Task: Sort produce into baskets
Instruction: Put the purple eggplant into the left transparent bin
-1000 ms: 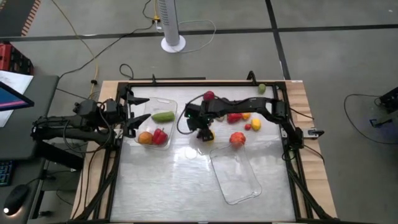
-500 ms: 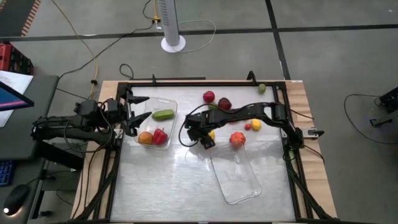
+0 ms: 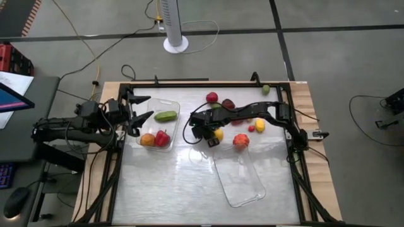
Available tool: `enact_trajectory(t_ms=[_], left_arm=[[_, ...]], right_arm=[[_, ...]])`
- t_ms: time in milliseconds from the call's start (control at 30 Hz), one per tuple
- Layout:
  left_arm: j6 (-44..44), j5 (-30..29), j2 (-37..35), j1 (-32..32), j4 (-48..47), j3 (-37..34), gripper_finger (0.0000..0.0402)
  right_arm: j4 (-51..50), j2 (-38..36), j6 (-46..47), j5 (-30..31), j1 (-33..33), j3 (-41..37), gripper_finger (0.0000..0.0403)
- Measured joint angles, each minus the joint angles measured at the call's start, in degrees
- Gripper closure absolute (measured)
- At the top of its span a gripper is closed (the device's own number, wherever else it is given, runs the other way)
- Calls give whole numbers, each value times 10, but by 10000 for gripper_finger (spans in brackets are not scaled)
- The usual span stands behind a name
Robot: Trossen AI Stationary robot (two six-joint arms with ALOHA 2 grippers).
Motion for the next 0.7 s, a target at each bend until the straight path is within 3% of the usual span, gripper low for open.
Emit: enact_trajectory(t_ms=[100,333,700], left_arm=[[4,-6,-1,0,8,0,136],[12,-9,-27,0,10,0,136],[-8,-8,-41,0,-4,0,136]], right_arm=[[-2,0,-12,36,1,20,284],[-16,0,-19,36,6,109,262],[308,-1,-53,-114,19,149,267]])
